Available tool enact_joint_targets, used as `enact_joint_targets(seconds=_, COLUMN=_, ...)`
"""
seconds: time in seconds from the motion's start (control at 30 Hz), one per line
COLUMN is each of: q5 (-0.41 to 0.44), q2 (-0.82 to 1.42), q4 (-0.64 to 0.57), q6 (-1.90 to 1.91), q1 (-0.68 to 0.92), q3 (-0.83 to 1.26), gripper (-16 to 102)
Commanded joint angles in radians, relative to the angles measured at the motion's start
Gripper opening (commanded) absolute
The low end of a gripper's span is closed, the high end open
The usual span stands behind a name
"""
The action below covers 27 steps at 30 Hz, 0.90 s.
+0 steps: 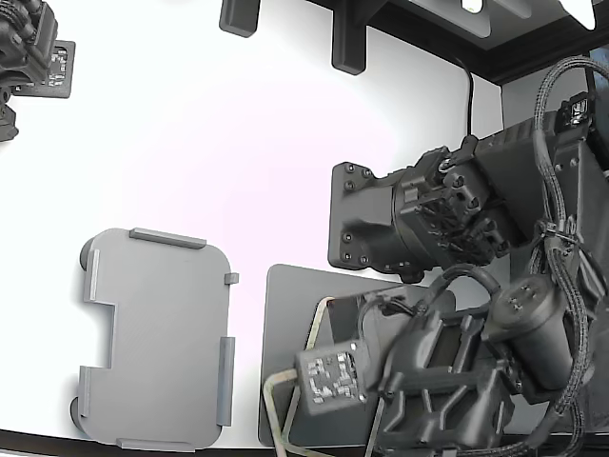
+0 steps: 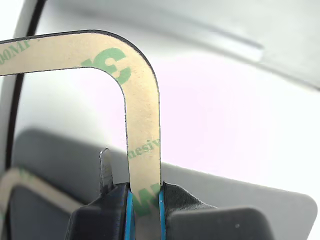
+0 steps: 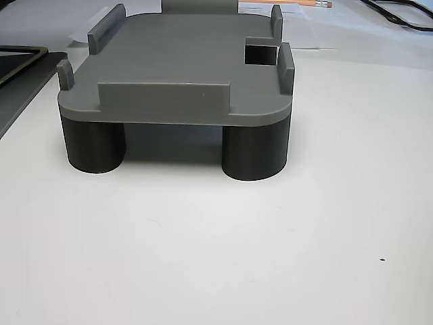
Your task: Move top rectangular frame to the holder.
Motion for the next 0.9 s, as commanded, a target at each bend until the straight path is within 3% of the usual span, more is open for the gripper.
enact_joint_targets(seconds=0.0, q5=0.011, q2=-0.009, q4=0.018, q6=0.291, q1=-0.092, q3=-0.054, gripper=-11)
enact_joint_targets(seconds=0.1, q5=0.011, q2=-0.032, q4=0.028, q6=0.466, q1=-0.158, q3=-0.092, gripper=-11)
enact_joint_targets(seconds=0.3, q5=0.115, q2=-0.183, q4=0.133, q6=0.893, q1=-0.206, q3=-0.238, gripper=-11)
enact_joint_targets(seconds=0.37, q5=0.107, q2=-0.241, q4=0.186, q6=1.003, q1=-0.224, q3=-0.328, gripper=-11)
enact_joint_targets(seconds=0.67, q5=0.066, q2=-0.360, q4=0.189, q6=1.347, q1=-0.268, q3=-0.511, gripper=-11)
enact_joint_targets(seconds=0.87, q5=0.035, q2=-0.341, q4=0.172, q6=1.414, q1=-0.287, q3=-0.477, gripper=-11)
